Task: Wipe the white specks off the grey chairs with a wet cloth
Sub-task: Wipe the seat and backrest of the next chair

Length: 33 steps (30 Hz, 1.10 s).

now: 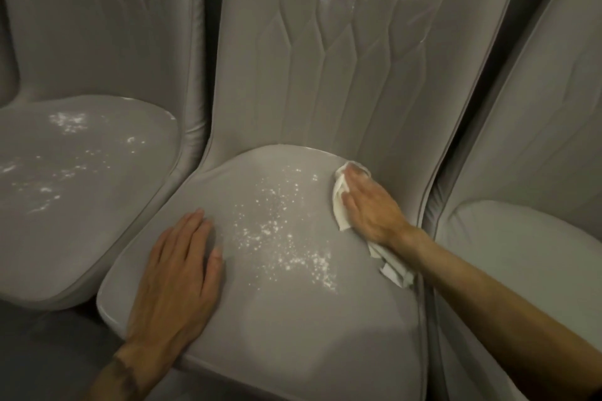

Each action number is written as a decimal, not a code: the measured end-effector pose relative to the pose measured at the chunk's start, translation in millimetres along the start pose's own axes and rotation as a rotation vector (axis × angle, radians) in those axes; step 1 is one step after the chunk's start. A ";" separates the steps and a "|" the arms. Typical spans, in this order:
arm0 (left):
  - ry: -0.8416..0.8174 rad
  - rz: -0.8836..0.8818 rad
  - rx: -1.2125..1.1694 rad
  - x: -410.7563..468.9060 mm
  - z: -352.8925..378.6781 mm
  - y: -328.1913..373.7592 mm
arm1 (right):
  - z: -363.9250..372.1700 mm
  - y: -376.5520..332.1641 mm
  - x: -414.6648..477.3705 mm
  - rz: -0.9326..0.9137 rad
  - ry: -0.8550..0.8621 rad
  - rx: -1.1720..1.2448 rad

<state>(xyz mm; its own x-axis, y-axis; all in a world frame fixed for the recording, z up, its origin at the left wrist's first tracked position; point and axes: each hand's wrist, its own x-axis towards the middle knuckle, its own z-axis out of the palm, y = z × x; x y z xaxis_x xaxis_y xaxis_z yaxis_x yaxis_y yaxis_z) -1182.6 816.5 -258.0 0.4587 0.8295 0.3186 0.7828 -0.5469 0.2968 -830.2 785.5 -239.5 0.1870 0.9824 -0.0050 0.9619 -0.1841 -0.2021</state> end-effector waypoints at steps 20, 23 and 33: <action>-0.034 -0.012 -0.027 -0.2 3.5 -2.7 | 27.5 -68.9 -55.3 -0.201 -0.037 0.113; -0.027 -0.018 -0.027 -1.0 3.2 -3.4 | 21.2 -55.3 -67.0 -0.207 -0.046 0.053; -0.052 -0.037 0.023 1.8 0.2 -1.5 | 33.8 -90.2 -93.7 -0.108 -0.022 0.078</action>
<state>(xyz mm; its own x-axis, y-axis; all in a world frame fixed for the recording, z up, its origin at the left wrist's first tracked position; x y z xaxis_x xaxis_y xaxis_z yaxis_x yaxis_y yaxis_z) -1182.9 818.9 -258.1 0.4500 0.8542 0.2605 0.8089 -0.5135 0.2864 -941.2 711.2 -253.9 0.0780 0.9970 -0.0001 0.9575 -0.0749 -0.2784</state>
